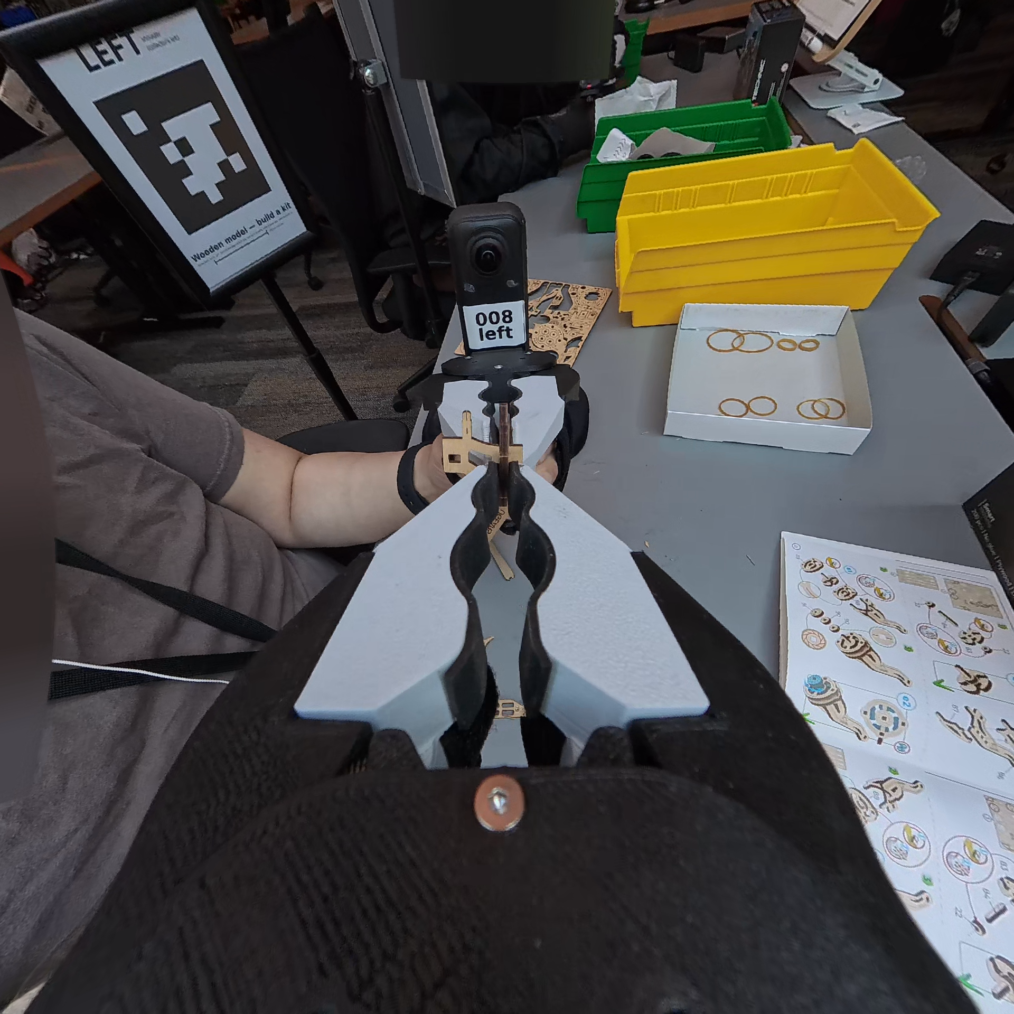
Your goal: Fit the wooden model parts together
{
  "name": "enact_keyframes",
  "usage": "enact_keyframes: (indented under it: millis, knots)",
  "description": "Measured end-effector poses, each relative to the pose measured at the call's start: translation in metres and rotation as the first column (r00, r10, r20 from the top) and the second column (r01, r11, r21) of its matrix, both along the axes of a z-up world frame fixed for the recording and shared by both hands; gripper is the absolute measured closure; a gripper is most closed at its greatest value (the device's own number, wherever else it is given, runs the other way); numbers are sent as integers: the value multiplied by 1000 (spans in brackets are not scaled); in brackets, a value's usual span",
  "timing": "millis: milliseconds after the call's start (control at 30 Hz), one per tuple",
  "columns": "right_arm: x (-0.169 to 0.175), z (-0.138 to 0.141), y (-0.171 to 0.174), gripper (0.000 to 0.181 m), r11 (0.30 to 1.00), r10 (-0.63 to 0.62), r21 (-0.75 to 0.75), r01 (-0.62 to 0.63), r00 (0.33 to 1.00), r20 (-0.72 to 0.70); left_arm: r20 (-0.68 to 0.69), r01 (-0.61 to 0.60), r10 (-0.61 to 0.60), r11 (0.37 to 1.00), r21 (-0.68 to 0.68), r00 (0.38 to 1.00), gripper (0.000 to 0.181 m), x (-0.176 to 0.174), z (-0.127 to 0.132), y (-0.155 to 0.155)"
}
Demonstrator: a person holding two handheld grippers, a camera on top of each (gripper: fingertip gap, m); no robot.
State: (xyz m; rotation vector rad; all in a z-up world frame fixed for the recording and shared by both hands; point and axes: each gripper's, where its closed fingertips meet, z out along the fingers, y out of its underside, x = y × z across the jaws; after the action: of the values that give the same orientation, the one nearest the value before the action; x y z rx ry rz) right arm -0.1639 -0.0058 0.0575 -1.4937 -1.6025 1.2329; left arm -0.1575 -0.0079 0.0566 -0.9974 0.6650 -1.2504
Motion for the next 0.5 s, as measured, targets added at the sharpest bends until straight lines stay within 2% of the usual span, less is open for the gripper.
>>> enact_keyframes:
  millis: [200,333,500]
  knots:
    - [-6,10,4,174,995,-53,81,57,997,-50,85,10,-7,999,-35,996,181,-11,10,4]
    - [2,19,8,172,996,-76,38,79,994,-77,116,4,3,998,-61,993,181,-21,11,9]
    - [-2,2,11,170,997,-81,0,81,997,1,72,30,-25,997,-74,997,181,-9,5,8]
